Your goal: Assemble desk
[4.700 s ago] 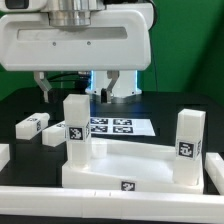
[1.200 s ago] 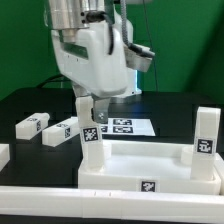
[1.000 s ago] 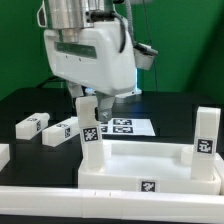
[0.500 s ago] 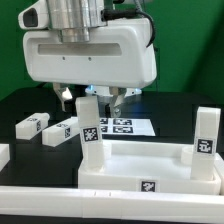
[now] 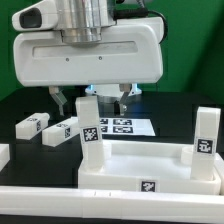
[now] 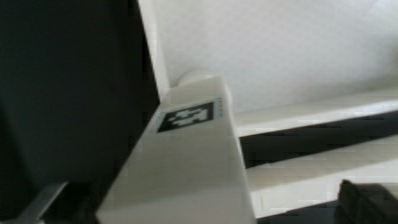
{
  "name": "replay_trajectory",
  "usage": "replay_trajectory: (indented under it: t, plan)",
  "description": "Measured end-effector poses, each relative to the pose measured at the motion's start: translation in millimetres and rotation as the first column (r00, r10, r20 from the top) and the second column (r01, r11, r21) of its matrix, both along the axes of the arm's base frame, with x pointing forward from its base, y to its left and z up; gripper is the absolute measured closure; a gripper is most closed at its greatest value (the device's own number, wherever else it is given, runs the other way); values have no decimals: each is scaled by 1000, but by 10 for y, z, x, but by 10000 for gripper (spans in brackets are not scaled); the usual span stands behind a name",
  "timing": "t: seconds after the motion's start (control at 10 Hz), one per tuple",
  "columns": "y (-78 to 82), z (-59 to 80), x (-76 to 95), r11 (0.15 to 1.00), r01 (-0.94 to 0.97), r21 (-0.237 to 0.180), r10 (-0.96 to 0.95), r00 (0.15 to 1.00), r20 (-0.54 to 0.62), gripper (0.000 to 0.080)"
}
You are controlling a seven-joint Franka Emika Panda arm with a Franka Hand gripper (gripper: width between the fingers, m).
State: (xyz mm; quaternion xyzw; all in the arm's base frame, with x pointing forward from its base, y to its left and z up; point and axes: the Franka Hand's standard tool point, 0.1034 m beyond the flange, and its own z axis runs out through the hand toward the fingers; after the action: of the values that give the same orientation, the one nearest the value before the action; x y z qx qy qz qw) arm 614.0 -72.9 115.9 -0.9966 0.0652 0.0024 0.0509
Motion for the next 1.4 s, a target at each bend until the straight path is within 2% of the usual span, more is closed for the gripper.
replay_trajectory:
  t: [0.1,0.2,0.3,0.4,0.5,0.7,1.0,1.3,1.4]
  plan:
    - [1,-1,0,1000,-22,0,22,1000,2,198]
    - [1,-2,0,1000,-17,0,17,1000,2,198]
    - [0,-2,0,1000,-17,0,17,1000,2,371]
    - [0,-2,0,1000,-17,0,17,1000,2,371]
    - [0,-1,0,1000,-17,0,17,1000,2,512]
    - [1,-1,0,1000,-7,1,7,1000,1,511]
    - [25,4,4,990,144,1,-144,990,-15,511]
    - [39,-8,4,878,479,-6,-479,877,-48,511]
    - [47,-11,7,810,587,-13,-586,808,-57,511]
